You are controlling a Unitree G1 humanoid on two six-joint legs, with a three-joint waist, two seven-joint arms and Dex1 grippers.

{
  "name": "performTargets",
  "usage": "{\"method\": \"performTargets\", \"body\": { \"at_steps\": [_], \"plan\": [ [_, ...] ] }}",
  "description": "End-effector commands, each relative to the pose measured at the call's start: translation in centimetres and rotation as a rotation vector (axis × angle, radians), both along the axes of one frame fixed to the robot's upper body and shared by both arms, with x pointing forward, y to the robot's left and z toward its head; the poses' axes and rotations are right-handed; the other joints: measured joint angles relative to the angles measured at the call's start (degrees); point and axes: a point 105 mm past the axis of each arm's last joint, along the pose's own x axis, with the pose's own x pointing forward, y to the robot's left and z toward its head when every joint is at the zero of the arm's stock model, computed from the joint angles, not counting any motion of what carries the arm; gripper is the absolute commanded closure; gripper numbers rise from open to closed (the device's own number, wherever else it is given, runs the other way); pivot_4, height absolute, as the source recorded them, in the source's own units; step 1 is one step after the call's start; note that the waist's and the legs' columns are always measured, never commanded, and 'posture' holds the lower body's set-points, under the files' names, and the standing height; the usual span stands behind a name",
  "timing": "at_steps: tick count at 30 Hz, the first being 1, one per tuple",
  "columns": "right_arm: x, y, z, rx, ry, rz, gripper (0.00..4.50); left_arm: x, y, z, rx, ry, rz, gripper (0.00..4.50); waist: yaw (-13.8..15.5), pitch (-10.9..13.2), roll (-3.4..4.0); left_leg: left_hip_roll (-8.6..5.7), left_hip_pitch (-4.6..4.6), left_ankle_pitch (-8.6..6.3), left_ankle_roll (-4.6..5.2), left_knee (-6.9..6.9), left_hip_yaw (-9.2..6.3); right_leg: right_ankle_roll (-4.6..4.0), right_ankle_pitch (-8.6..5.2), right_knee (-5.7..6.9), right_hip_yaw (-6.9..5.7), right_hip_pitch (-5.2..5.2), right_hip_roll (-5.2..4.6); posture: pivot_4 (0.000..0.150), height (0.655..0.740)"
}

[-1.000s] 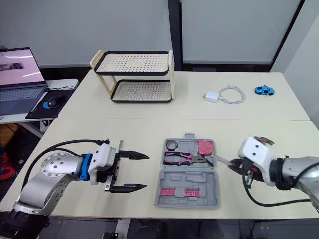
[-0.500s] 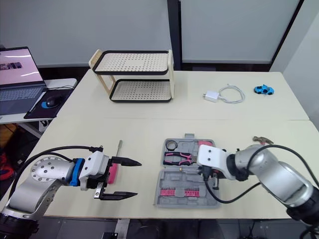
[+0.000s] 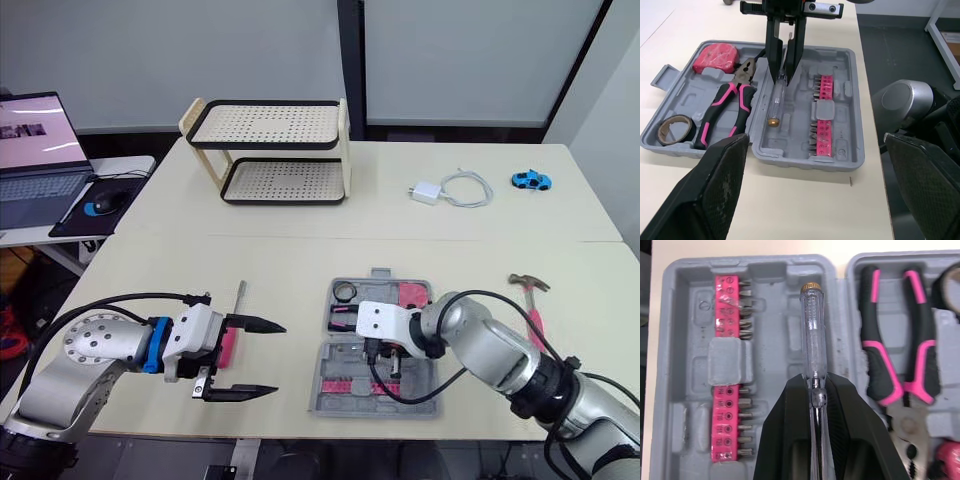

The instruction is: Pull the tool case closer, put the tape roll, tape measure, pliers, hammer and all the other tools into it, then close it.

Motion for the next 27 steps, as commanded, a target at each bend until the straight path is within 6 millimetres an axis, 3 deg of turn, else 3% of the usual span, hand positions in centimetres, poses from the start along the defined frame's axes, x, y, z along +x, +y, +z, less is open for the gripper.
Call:
{"method": "performTargets", "body": {
  "at_steps": [1, 20, 21, 26, 27],
  "plan": [
    [0.4, 0.7, 0.0, 0.014, -0.042, 0.015, 4.34, -0.1, -0.3, 0.4, 0.015, -0.026, -0.025, 0.00, 0.0, 0.0, 0.00, 0.00, 0.00, 0.00, 0.00, 0.00, 0.00, 0.00, 0.00, 0.00, 0.00, -0.01, 0.00, 0.150, 0.7400],
    [1.0, 1.3, -1.3, 0.010, -0.056, 0.031, 4.34, -0.4, 0.0, -0.3, 0.020, -0.020, -0.035, 0.00, -0.1, 0.0, 0.01, 0.00, 0.01, 0.05, -0.09, 0.00, -0.01, 0.00, 0.00, 0.03, 0.01, -0.04, 0.01, 0.150, 0.7400],
    [1.1, 1.3, -1.2, 0.016, -0.061, 0.030, 3.61, -0.4, 0.0, -0.3, 0.020, -0.020, -0.035, 0.00, -0.1, 0.0, 0.01, 0.00, 0.01, 0.05, -0.09, -0.01, -0.01, 0.00, 0.00, 0.04, 0.01, -0.04, 0.01, 0.150, 0.7400],
    [0.7, 1.2, 0.5, 0.054, -0.066, 0.057, 2.07, -0.4, -0.2, -0.4, 0.016, -0.019, -0.039, 0.00, -0.1, 0.0, 0.02, 0.00, 0.01, 0.06, -0.10, 0.00, -0.02, 0.00, 0.00, 0.04, 0.01, -0.04, 0.02, 0.150, 0.7400],
    [0.6, 1.2, 0.9, 0.065, -0.066, 0.059, 2.07, -0.4, -0.3, -0.4, 0.015, -0.019, -0.039, 0.00, -0.1, 0.0, 0.02, 0.00, 0.00, 0.06, -0.10, 0.00, -0.02, 0.00, 0.00, 0.05, 0.01, -0.05, 0.02, 0.150, 0.7400]
  ]
}}
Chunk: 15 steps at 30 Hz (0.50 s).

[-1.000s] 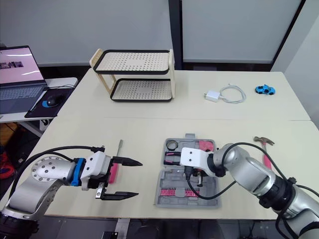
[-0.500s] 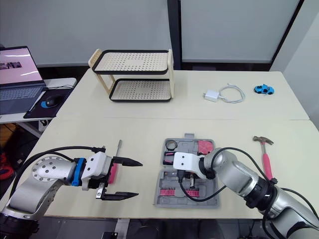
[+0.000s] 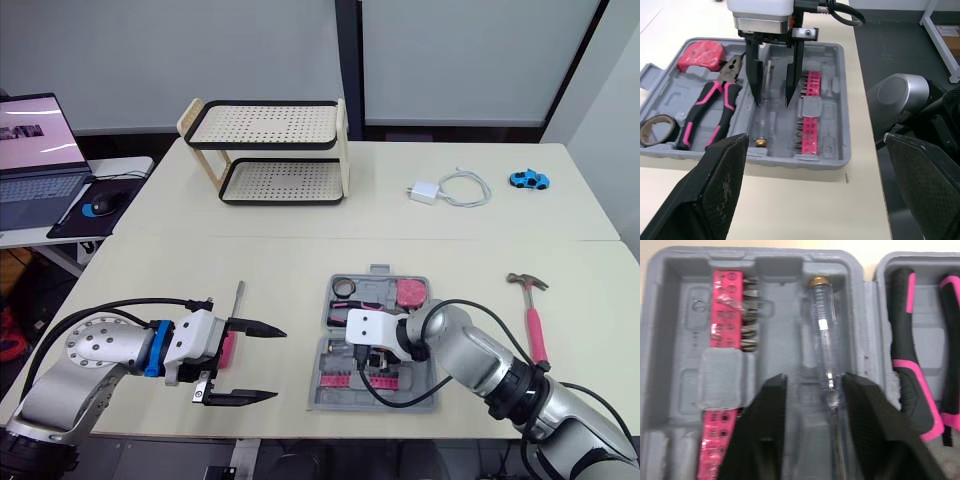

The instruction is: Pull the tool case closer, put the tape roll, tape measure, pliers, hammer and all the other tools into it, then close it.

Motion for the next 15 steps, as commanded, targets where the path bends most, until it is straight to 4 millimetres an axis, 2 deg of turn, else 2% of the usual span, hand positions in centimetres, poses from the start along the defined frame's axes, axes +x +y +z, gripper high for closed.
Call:
{"method": "performTargets", "body": {
  "at_steps": [1, 9, 12, 15],
  "plan": [
    [-0.1, 0.1, 2.9, 0.068, -0.046, 0.021, 2.07, 0.0, -0.2, 0.3, -0.003, -0.021, -0.012, 0.00, 0.0, 0.0, 0.00, 0.00, 0.00, 0.00, 0.00, 0.00, 0.00, 0.00, 0.00, 0.00, 0.00, 0.00, 0.00, 0.150, 0.7400],
    [-0.5, -0.6, 4.6, 0.121, -0.072, 0.015, 2.07, 0.1, -0.4, 0.4, -0.010, -0.018, -0.010, 0.00, 0.0, 0.0, 0.00, 0.00, 0.00, -0.01, 0.01, -0.02, 0.00, 0.00, 0.00, -0.01, 0.00, 0.00, 0.00, 0.150, 0.7400],
    [-0.3, -0.5, 4.3, 0.148, -0.086, 0.000, 2.68, 0.1, -0.4, 0.5, -0.013, -0.019, -0.012, 0.00, 0.0, 0.0, 0.00, 0.00, 0.00, -0.01, 0.01, -0.02, 0.01, 0.00, 0.00, -0.01, 0.00, 0.01, 0.00, 0.150, 0.7400],
    [-0.1, -0.5, 3.6, 0.155, -0.085, -0.013, 3.68, 0.2, -0.4, 0.5, -0.012, -0.018, -0.014, 0.00, 0.0, 0.0, 0.00, 0.01, 0.00, 0.00, 0.00, -0.02, 0.00, 0.00, 0.00, -0.01, -0.01, 0.01, 0.00, 0.150, 0.7400]
  ]
}}
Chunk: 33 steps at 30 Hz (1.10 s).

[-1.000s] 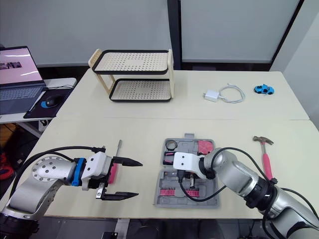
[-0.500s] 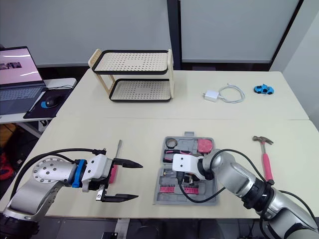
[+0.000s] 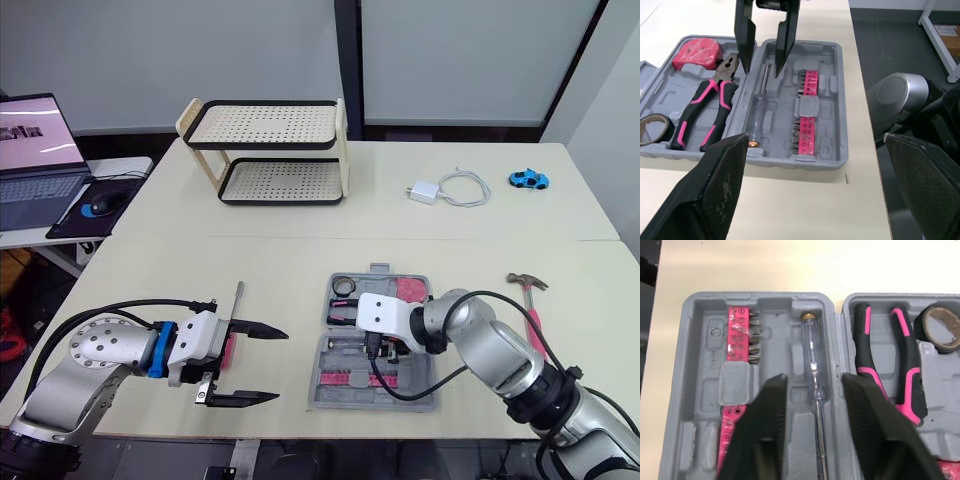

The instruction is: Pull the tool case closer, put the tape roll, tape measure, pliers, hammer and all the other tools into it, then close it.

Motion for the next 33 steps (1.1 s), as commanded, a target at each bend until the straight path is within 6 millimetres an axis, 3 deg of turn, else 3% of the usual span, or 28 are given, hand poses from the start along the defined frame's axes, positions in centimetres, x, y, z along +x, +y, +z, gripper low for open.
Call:
{"method": "performTargets", "body": {
  "at_steps": [1, 2, 14, 22, 33],
  "plan": [
    [0.4, 0.2, 0.3, 0.033, -0.042, -0.010, 4.09, 0.0, -0.3, 0.5, -0.011, -0.017, -0.016, 0.00, 0.0, 0.0, 0.00, -0.01, 0.00, 0.00, 0.00, 0.00, 0.01, 0.00, 0.00, 0.00, 0.01, 0.00, 0.00, 0.150, 0.7400],
    [0.5, 0.2, 0.0, 0.034, -0.039, -0.015, 4.48, 0.0, -0.3, 0.5, -0.010, -0.017, -0.016, 0.00, 0.0, 0.0, 0.00, -0.01, 0.00, 0.00, 0.00, 0.00, 0.01, 0.00, 0.00, 0.00, 0.01, 0.00, 0.00, 0.150, 0.7400],
    [1.5, 0.1, -3.0, -0.002, 0.009, -0.062, 4.48, -0.2, -0.6, 0.5, -0.009, -0.013, -0.018, 0.00, 0.0, 0.0, 0.00, -0.01, 0.00, 0.00, -0.01, 0.00, 0.01, 0.00, 0.00, 0.00, 0.02, -0.01, 0.00, 0.150, 0.7400],
    [1.3, -1.1, -4.6, -0.081, 0.047, -0.083, 4.48, -0.1, -0.5, 0.4, -0.008, -0.011, -0.015, 0.00, 0.0, 0.0, 0.00, -0.01, 0.03, 0.01, -0.01, 0.00, 0.00, 0.00, 0.00, 0.00, 0.01, 0.02, 0.00, 0.150, 0.7400],
    [1.7, -0.2, -2.4, 0.014, -0.026, -0.032, 4.48, -0.1, -0.2, 0.3, -0.010, -0.008, -0.006, 0.00, 0.0, 0.0, 0.00, -0.01, 0.04, 0.01, -0.01, 0.01, 0.00, 0.00, 0.00, 0.00, 0.01, 0.04, 0.00, 0.150, 0.7400]
  ]
}}
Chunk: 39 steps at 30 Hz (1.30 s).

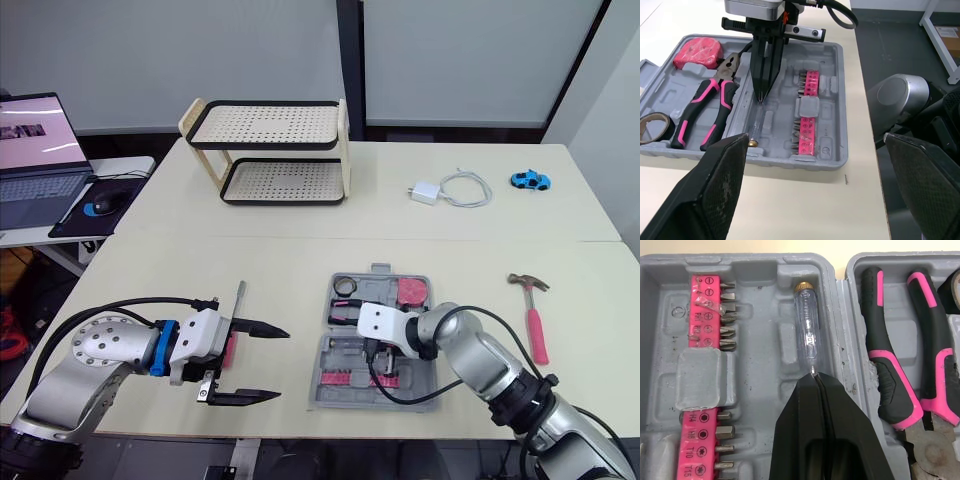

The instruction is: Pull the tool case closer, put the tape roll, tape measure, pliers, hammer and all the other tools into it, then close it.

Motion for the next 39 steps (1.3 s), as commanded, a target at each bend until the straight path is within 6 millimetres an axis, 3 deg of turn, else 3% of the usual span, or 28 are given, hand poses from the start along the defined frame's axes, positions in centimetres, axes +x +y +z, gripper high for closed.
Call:
{"method": "performTargets", "body": {
  "at_steps": [1, 9, 14, 19, 23, 28, 35, 39],
  "plan": [
    [0.1, 0.2, 1.8, 0.056, -0.036, 0.025, 4.48, -0.1, -0.1, 0.3, -0.012, -0.018, -0.008, 0.00, 0.0, 0.0, 0.00, 0.00, 0.00, 0.00, 0.00, 0.00, 0.00, 0.00, 0.00, 0.00, 0.00, 0.00, 0.00, 0.150, 0.7400],
    [-1.0, 0.2, 5.3, 0.140, -0.061, 0.085, 4.48, 0.1, 0.7, 0.5, -0.011, -0.002, 0.028, 0.00, 0.0, 0.0, 0.01, 0.01, -0.02, 0.00, 0.00, 0.00, 0.00, 0.00, 0.00, 0.00, 0.00, -0.02, 0.00, 0.150, 0.7400],
    [-1.5, -1.8, 7.7, 0.170, -0.103, 0.064, 4.48, 1.1, 2.0, 1.5, -0.033, -0.010, 0.134, 0.00, 0.1, 0.0, 0.00, 0.00, -0.02, -0.02, 0.04, 0.00, 0.00, 0.00, 0.00, -0.02, 0.00, -0.01, -0.01, 0.150, 0.7400],
    [-2.9, -7.1, 10.1, 0.218, -0.195, -0.050, 4.48, 3.5, 6.1, 2.8, -0.089, -0.086, 0.451, 0.00, 0.4, 0.0, -0.02, 0.00, -0.04, -0.13, 0.23, -0.02, -0.02, 0.00, 0.00, -0.06, -0.04, 0.01, -0.02, 0.150, 0.7400],
    [-3.8, -12.3, 10.2, 0.188, -0.211, -0.216, 4.48, 3.9, 9.7, 2.6, -0.101, -0.106, 0.650, 0.00, 0.4, 0.0, -0.03, 0.00, -0.04, -0.14, 0.24, -0.04, 0.02, 0.00, 0.00, -0.08, -0.03, 0.04, -0.03, 0.150, 0.7400],
    [-5.4, -20.2, 10.1, 0.159, -0.249, -0.522, 4.48, 2.9, 14.9, 0.7, -0.103, -0.068, 0.919, 0.00, 0.3, 0.0, -0.03, 0.04, 0.04, -0.14, 0.25, -0.04, 0.07, 0.00, 0.00, -0.04, -0.01, 0.09, -0.01, 0.150, 0.7400],
    [-9.3, -26.5, 8.3, 0.144, -0.252, -0.810, 4.48, 0.9, 19.8, -2.2, -0.113, -0.004, 1.195, 0.00, 0.5, 0.0, -0.04, 0.04, 0.07, -0.15, 0.25, -0.04, 0.08, 0.00, 0.00, -0.04, 0.00, 0.13, -0.03, 0.150, 0.7400],
    [-11.1, -29.2, 7.5, 0.160, -0.247, -0.949, 3.53, 0.1, 20.3, -3.3, -0.141, 0.037, 1.283, 0.00, 0.5, 0.0, -0.05, 0.02, 0.07, -0.15, 0.26, -0.05, 0.13, 0.00, 0.00, -0.06, 0.07, 0.13, -0.07, 0.150, 0.7400]
  ]
}}
